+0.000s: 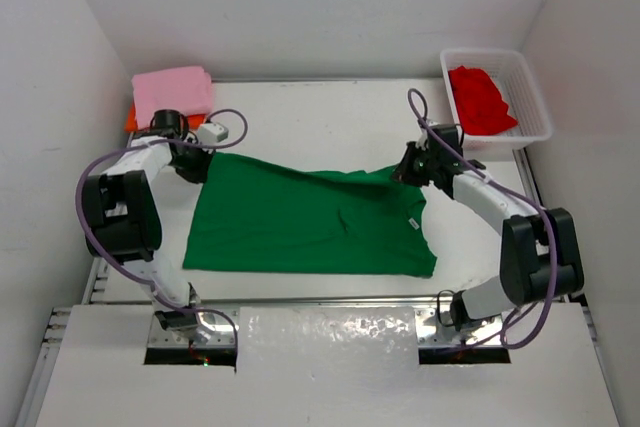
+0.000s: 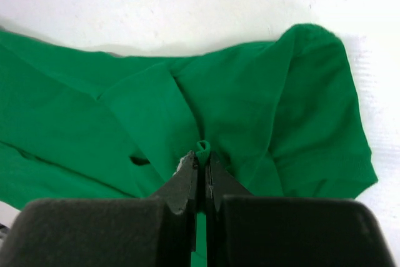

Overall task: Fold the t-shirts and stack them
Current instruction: Grap the side of the flattened tshirt furthest away from the robot with both arms

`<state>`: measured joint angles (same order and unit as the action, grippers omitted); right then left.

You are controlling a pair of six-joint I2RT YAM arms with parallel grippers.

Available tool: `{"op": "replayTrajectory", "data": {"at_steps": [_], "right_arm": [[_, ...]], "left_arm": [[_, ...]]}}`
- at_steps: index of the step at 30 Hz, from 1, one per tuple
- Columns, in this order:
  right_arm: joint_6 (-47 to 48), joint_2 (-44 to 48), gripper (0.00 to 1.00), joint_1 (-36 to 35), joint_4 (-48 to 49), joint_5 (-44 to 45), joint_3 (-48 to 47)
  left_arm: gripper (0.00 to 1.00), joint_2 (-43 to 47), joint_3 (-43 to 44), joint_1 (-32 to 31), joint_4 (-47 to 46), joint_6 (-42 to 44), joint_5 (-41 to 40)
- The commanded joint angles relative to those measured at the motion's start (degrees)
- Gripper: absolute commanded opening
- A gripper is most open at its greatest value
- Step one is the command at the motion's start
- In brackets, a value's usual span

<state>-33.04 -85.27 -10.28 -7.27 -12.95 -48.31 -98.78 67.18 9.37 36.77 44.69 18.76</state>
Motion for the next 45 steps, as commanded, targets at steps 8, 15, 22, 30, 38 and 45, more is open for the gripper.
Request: {"op": "replayTrajectory", "data": {"at_steps": [8,15,22,30,38,45], "right_arm": [[-0.1,-5.6,0.00,-2.1,4.5,-0.3,-4.7],[-0.2,-4.6,0.00,-2.8,4.9,0.4,-2.8],[-0.3,-3.9,0.00,-2.9,5.2,0.8,-1.3],[0.4,-2.6,0.00,-2.9,3.8,2.0,-2.1],[0.2,-2.7,0.00,-2.8,3.9,2.0,-3.5],[2.4,-1.1,0.00,-2.9,1.3,2.2,-4.6]], "left_arm": [[0.56,-14.2,15.4,0.1,-13.1,-27.6,4.5],[0.60,-21.8,18.2,-0.5,-13.1,-34.4,1.4],[0.60,-19.3,11.7,-4.4,-18.2,-36.6,-3.9],[0.35,-21.4,13.1,-4.4,-7.3,-35.5,-4.6],[0.12,-19.2,11.0,-3.8,-6.4,-31.7,-9.9],[0.00,-13.2,8.7,-3.8,-8.7,-28.2,-4.7]]}}
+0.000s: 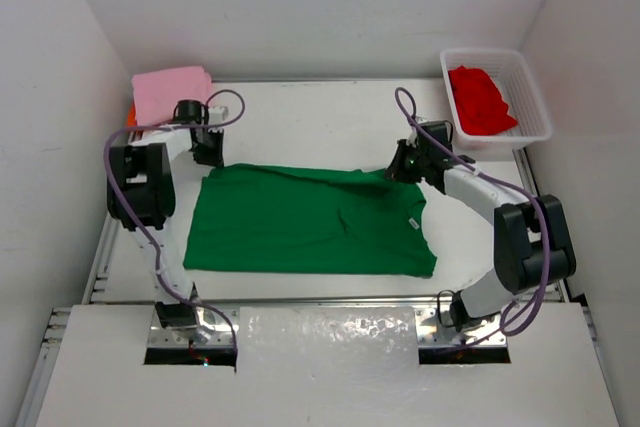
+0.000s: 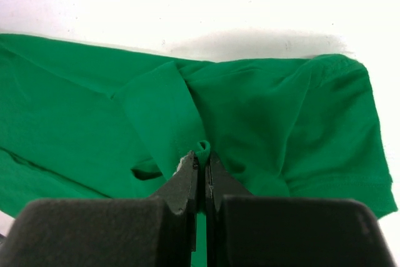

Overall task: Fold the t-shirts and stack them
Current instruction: Grap the side of the flattened tshirt furthest away from the robot with both arms, then fold the other side of the tshirt into a rectangle

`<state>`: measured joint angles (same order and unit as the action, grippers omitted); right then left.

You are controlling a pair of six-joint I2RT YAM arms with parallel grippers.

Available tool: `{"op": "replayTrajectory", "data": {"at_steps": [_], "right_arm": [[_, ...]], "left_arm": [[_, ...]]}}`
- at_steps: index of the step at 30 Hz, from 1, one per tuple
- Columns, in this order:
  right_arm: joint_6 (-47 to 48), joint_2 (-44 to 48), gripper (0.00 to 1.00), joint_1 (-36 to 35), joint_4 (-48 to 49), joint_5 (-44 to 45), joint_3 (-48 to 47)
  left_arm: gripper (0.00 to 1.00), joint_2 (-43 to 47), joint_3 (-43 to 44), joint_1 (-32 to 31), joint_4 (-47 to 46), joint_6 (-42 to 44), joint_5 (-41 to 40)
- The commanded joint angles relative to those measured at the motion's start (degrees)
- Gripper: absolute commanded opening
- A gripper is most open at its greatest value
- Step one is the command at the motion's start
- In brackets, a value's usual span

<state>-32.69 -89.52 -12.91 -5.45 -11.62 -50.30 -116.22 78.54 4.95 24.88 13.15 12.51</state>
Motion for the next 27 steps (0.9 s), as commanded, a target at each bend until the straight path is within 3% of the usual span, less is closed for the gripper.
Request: {"op": "replayTrajectory", "data": {"at_steps": [1,5,8,15,23,27], "right_arm": [[2.4,3.6,0.00,-0.3,-1.7,1.1,-2.2],[3.3,8.2,0.00,-0.3,-3.2,0.7,1.3],[1.8,11.8,0.00,-0.3,-3.2,-0.6,5.0],[1.1,16.2,0.00,-0.3,-3.9,-0.1,12.9],[0.0,17.6,0.00,-0.6,-2.2,-1.3,18.0],[0.1,17.5,0.00,-0.7,-1.8,-1.6,19.9]], "left_arm": [[0.00,6.2,-3.7,0.6,2.1,4.3,1.7],[0.00,18.5,-11.3,1.1,-4.0,12.4,3.7],[0.00,23.3,-16.8,1.2,-2.4,17.4,4.3],[0.00,27.6,-20.7,4.6,2.4,21.0,7.3],[0.00,28.2,-24.1,4.6,11.1,34.9,12.2],[0.12,28.6,-25.5,4.6,16.4,41.9,12.6]]}}
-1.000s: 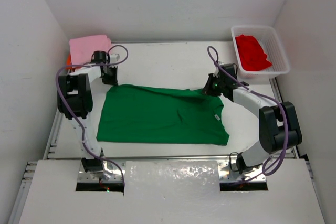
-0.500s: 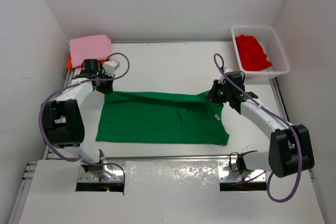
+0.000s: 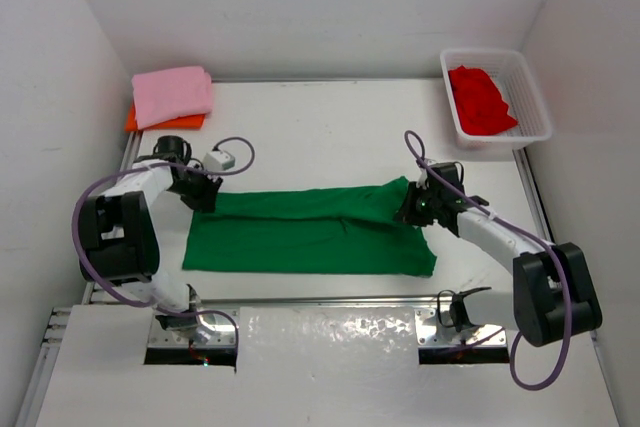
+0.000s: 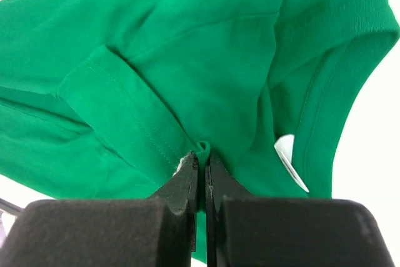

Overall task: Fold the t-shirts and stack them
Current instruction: Fold the other side of the tshirt into a rectangle

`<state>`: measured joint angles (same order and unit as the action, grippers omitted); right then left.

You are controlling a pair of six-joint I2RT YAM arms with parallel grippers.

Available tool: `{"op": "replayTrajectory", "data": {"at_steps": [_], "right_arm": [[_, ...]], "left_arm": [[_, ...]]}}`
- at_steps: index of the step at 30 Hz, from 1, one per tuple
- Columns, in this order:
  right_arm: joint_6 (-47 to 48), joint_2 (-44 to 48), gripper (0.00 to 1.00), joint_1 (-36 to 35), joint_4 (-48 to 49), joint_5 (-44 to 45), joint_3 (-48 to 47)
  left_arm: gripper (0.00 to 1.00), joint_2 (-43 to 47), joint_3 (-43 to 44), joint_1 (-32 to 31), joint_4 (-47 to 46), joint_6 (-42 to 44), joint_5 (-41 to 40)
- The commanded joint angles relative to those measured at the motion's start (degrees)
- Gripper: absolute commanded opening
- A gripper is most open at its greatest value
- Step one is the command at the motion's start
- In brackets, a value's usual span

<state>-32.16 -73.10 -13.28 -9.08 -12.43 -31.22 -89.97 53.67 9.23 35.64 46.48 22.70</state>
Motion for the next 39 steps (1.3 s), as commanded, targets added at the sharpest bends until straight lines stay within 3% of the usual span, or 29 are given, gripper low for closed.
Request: {"op": "replayTrajectory", "data": {"at_steps": [1,5,6,9,12,19,23,28,32,34,38,39], "right_arm": [[-0.3,1.0,0.00,-0.3,1.8,-0.7,1.0],[0.6,0.3,0.00,-0.3,1.3,-0.4,1.3],[0.7,0.3,0.00,-0.3,1.3,-0.4,1.3],[1.0,0.2,0.00,-0.3,1.5,-0.2,1.4],[1.0,-0.2,0.00,-0.3,2.0,-0.4,1.4],[0.9,-0.4,0.00,-0.4,1.4,-0.4,0.7],[0.6,0.0,0.00,-0.3,2.0,-0.4,1.0],[0.2,-0.1,0.00,-0.3,2.1,-0.4,1.2],[0.0,0.0,0.00,-0.3,2.3,-0.4,1.1],[0.2,-0.1,0.00,-0.3,2.0,-0.3,0.7],[0.5,-0.6,0.00,-0.3,1.6,-0.3,-0.1],[0.6,-0.7,0.00,-0.4,1.5,-0.2,-0.2]], "left_arm": [[0.19,2.4,-0.3,0.4,7.7,9.9,3.0],[0.42,2.3,6.9,1.0,24.0,26.1,8.3],[0.45,1.7,9.7,1.0,31.2,28.9,8.1],[0.44,-0.5,12.2,1.1,37.7,33.5,2.0],[0.42,-0.9,10.4,1.0,32.8,30.5,-0.5],[0.55,3.2,0.7,-5.0,16.4,26.7,-11.4],[0.56,3.8,-1.7,-5.3,9.1,25.0,-14.9],[0.49,3.0,-2.9,-6.9,7.4,24.0,-15.8],[0.28,2.3,-3.9,-6.9,5.8,23.5,-17.1],[0.24,1.9,-3.7,-6.9,7.1,23.8,-16.2],[0.01,1.7,-4.1,-6.9,8.3,24.0,-16.3],[0.00,1.7,-4.1,-6.9,8.1,23.9,-16.3]]}}
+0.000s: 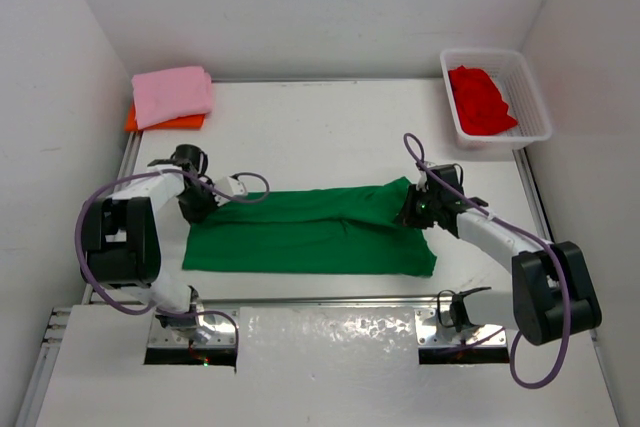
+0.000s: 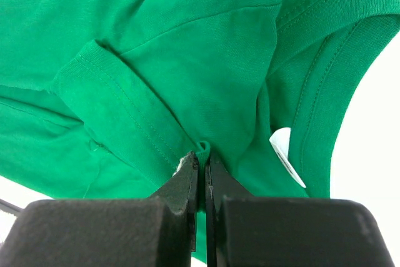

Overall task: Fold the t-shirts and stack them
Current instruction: Fold the other side of the tshirt into a rectangle

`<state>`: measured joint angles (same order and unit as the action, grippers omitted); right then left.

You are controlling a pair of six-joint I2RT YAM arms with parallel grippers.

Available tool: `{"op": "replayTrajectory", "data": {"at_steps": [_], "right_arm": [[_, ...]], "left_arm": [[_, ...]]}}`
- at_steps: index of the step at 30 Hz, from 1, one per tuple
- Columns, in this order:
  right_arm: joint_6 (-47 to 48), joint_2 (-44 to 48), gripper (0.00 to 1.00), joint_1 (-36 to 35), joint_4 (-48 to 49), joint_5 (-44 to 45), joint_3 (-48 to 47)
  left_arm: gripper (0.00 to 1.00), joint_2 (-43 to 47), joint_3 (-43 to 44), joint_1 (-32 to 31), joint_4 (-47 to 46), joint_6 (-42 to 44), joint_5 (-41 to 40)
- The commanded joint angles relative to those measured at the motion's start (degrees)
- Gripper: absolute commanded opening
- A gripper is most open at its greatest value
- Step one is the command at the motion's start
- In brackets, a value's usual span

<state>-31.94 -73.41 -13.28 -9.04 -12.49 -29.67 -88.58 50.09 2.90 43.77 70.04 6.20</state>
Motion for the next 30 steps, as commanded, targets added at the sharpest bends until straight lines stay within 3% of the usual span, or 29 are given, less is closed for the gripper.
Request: {"op": "replayTrajectory", "data": {"at_steps": [1,4,10,17,22,30], "right_arm": [[0.5,-0.5,0.00,-0.3,1.3,-0.1,-2.0],[0.6,-1.0,0.00,-0.3,1.9,-0.1,-2.8],[3.4,-5.7,0.00,-0.3,0.0,0.3,-14.1],[8.1,-9.5,0.00,0.3,-4.8,2.6,-26.8],[8.1,-8.0,0.00,0.7,-5.0,2.1,-25.5],[6.3,-0.7,0.00,0.7,-5.3,-1.7,-14.1]], "left_arm": [[0.00,0.4,-0.4,-0.6,-0.4,-0.1,0.4],[0.00,0.0,1.3,-0.3,-2.4,-2.4,2.4],[0.00,-1.3,10.1,-0.3,-13.3,-12.8,2.3],[0.00,-4.8,18.2,0.4,-14.5,-15.8,-1.4],[0.00,-3.4,16.2,0.4,-15.0,-15.5,-1.9],[0.00,1.1,6.2,0.8,-9.6,-4.7,-2.0]]}}
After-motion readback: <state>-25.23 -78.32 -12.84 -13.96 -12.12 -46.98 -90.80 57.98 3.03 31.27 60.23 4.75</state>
